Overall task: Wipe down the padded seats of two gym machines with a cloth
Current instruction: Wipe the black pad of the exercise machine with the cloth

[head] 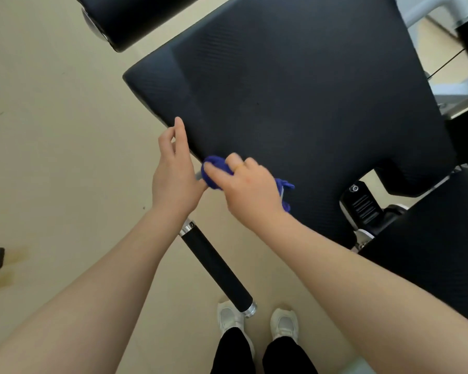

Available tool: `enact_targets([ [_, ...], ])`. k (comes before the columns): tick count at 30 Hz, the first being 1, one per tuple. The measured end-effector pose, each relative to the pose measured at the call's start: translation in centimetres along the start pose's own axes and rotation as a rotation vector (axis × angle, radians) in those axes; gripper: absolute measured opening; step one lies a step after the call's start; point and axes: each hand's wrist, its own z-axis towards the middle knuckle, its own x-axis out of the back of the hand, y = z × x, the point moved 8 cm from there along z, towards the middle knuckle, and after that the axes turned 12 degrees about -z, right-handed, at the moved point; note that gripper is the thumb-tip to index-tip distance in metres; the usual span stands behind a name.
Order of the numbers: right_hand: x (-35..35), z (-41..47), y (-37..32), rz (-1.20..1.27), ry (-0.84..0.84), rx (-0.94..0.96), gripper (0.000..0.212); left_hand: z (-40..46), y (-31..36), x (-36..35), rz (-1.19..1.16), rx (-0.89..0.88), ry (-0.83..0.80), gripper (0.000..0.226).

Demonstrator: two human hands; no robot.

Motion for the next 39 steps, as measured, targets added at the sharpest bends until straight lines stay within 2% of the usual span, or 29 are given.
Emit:
enact_targets([
  [2,0.3,0.4,0.0,-0.051,-0.013,0.182,0.054,0.1,0.0,0.0,-0.008,0.008,-0.005,0.104],
  [3,0.8,1.2,1.1,-0.082,-0.001,0.207,0.053,0.1,0.0,-0.1,-0.024,0.021,-0.004,0.107],
  [4,1.4,2.2,2.8,-0.11,0.009,0.155,0.052,0.1,0.0,-0.1,-0.038,0.035,-0.002,0.11],
  [8,2.3,4.0,10.3,-0.096,0.044,-0.36,0.053,0.7,0.1,0.0,-0.048,0.058,-0.003,0.12],
  [10,2.0,3.9,9.1,-0.07,0.056,-0.423,0.051,1.2,0.2,-0.1,-0.065,0.074,-0.009,0.126],
  [11,1.9,3.9,7.4,-0.068,0.059,-0.376,0.049,1.4,0.1,-0.1,-0.073,0.077,-0.009,0.128],
  [14,1.3,3.7,1.5,-0.1,0.053,-0.074,0.051,1.7,0.1,-0.1,-0.078,0.055,-0.014,0.131],
  [17,1.4,4.5,1.2,-0.118,0.07,0.066,0.048,1.7,-0.1,0.0,-0.065,0.042,-0.018,0.134],
  [18,1.9,4.8,2.2,-0.126,0.101,0.029,0.045,1.7,-0.1,0.1,-0.053,0.04,-0.019,0.135],
  [20,2.7,5.0,5.4,-0.089,0.143,-0.199,0.044,1.7,0.1,0.1,-0.029,0.032,-0.019,0.135],
  [22,2.2,4.6,7.4,0.044,0.145,-0.433,0.043,1.6,0.4,0.0,-0.013,0.032,-0.017,0.135],
  [23,2.2,4.4,6.9,0.09,0.156,-0.468,0.04,1.7,0.4,-0.1,-0.011,0.037,-0.014,0.135],
  [24,2.1,4.4,5.5,0.103,0.159,-0.419,0.037,1.8,0.5,-0.1,-0.014,0.038,-0.008,0.134],
  [28,1.0,4.4,-1.4,-0.013,0.12,0.064,0.031,1.8,0.5,0.2,-0.044,-0.006,0.025,0.114],
  [30,1.2,5.5,-0.7,-0.067,0.104,0.145,0.035,1.5,0.2,0.1,-0.079,0.006,-0.004,0.12],
  [31,1.6,6.4,0.4,-0.108,0.122,0.128,0.037,1.4,0.1,0.0,-0.101,0.025,-0.023,0.125],
  [33,3.2,8.4,4.1,-0.174,0.17,-0.05,0.044,1.1,-0.1,0.1,-0.129,0.058,-0.046,0.125],
  [36,2.9,9.1,8.1,-0.093,0.073,-0.322,0.049,1.6,0.1,1.7,-0.167,0.066,0.041,0.104],
  [37,2.8,8.8,7.4,-0.049,0.069,-0.323,0.047,2.1,0.2,2.3,-0.195,0.08,0.08,0.097],
  [39,2.6,7.8,3.5,0.02,0.074,-0.146,0.042,2.8,0.2,3.2,-0.23,0.129,0.117,0.091],
])
